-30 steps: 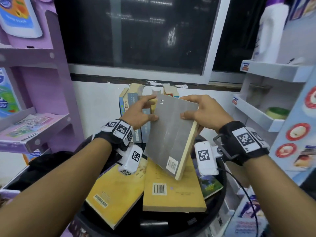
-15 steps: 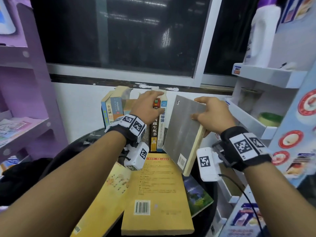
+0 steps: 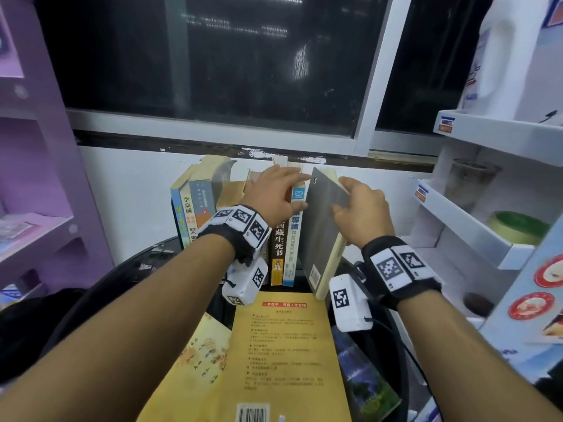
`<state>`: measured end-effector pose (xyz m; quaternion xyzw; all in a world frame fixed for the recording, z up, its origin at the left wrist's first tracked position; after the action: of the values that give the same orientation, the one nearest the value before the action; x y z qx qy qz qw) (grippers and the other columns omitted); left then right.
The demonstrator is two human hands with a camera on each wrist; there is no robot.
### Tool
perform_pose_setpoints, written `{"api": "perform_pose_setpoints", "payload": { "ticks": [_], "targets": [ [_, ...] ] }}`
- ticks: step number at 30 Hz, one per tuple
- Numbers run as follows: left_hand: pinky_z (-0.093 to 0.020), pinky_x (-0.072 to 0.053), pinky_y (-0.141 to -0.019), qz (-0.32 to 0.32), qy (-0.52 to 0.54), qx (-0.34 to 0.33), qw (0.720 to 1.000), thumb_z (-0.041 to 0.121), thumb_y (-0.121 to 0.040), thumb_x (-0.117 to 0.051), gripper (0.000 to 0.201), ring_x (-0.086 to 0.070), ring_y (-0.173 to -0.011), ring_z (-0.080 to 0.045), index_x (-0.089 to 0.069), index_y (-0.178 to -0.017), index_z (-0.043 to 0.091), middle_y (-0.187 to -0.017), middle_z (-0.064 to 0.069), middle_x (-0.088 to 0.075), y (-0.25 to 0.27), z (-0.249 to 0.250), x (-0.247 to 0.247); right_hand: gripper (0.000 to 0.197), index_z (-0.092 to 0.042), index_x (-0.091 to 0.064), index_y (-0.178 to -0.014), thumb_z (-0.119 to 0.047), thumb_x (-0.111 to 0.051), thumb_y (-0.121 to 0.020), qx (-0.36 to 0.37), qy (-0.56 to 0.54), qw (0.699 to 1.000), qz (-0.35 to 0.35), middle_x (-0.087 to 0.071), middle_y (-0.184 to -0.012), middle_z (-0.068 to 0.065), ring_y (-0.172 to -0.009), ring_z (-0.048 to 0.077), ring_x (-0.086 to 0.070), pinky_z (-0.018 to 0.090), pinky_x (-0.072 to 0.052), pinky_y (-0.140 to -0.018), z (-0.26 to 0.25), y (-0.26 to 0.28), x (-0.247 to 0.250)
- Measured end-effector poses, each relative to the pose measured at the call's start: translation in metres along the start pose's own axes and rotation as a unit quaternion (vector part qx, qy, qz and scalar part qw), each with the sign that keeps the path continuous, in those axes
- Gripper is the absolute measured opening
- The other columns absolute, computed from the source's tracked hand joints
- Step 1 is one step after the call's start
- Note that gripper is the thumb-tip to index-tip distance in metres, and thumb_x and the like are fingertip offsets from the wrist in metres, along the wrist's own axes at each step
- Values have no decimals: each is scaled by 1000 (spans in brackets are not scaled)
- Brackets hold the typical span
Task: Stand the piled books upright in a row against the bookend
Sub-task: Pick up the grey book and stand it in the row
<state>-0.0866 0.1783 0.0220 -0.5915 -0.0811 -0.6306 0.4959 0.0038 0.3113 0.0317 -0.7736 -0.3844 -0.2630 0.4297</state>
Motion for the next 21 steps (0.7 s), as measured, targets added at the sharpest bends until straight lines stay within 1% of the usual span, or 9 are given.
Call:
{"api": "perform_pose_setpoints", "payload": {
  "ticks": [3,8,11,14,15,19,21],
  "targets": [
    [-58,-26,-109,9,-36,-23,999,40,-86,-61,55,-26,-140,-18,-41,-138,37,-148,11,-38,-2,-1,-4,36,-19,-54,-126,-17,-58,-90,0,-1,1000,8,-66,-111,13,-99,35,-62,40,-53,-87,-1,-6,-15],
    [-59,-31,-106,34,-37,-30,998,38,-85,-62,50,-34,-134,-15,-44,-131,39,-139,14,-45,-1,-5,-3,44,-17,-48,-135,-18,-59,-92,9,-10,1000,23,-63,-120,15,-107,35,-60,43,-50,-92,-6,-15,-33],
    [-57,-33,-106,36,-32,-29,998,38,-85,-63,48,-35,-132,-14,-44,-130,40,-137,15,-47,0,-6,-3,46,-19,-47,-137,-19,-59,-93,16,-11,1000,18,-62,-119,15,-108,35,-59,42,-49,-92,-6,-19,-44],
    [-52,-37,-104,40,-18,-23,999,38,-84,-65,47,-38,-129,-14,-46,-127,38,-132,13,-49,0,-9,0,46,-23,-46,-137,-22,-59,-93,15,-19,1000,4,-58,-126,15,-111,34,-58,39,-48,-93,-4,-22,-54],
    [-51,-38,-103,42,-15,-21,999,38,-84,-65,46,-39,-128,-14,-46,-126,37,-131,13,-50,-1,-10,0,47,-24,-46,-137,-23,-59,-93,15,-23,1000,-1,-58,-126,15,-112,33,-57,40,-49,-92,-3,-23,-58],
    [-47,-39,-102,44,-11,-21,999,39,-83,-65,45,-39,-127,-13,-48,-125,36,-129,13,-51,-1,-11,1,46,-24,-46,-137,-26,-59,-92,22,-44,998,-33,-64,-111,12,-101,31,-61,44,-54,-87,-2,-22,-69],
    [-45,-38,-102,44,-7,-21,999,38,-83,-66,45,-39,-128,-13,-48,-125,35,-130,13,-51,-1,-12,1,49,-26,-44,-138,-28,-59,-91,16,-54,997,-43,-64,-111,12,-103,30,-60,46,-54,-88,1,-23,-73]
  ]
}}
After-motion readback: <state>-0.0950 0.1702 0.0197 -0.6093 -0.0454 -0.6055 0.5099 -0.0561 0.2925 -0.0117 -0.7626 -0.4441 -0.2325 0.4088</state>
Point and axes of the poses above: each hand's wrist, its own y-axis away from the middle knuckle, its own x-axis out of the back of the hand, z = x × y, the point moved 8 cm from there along -y, towards the middle knuckle
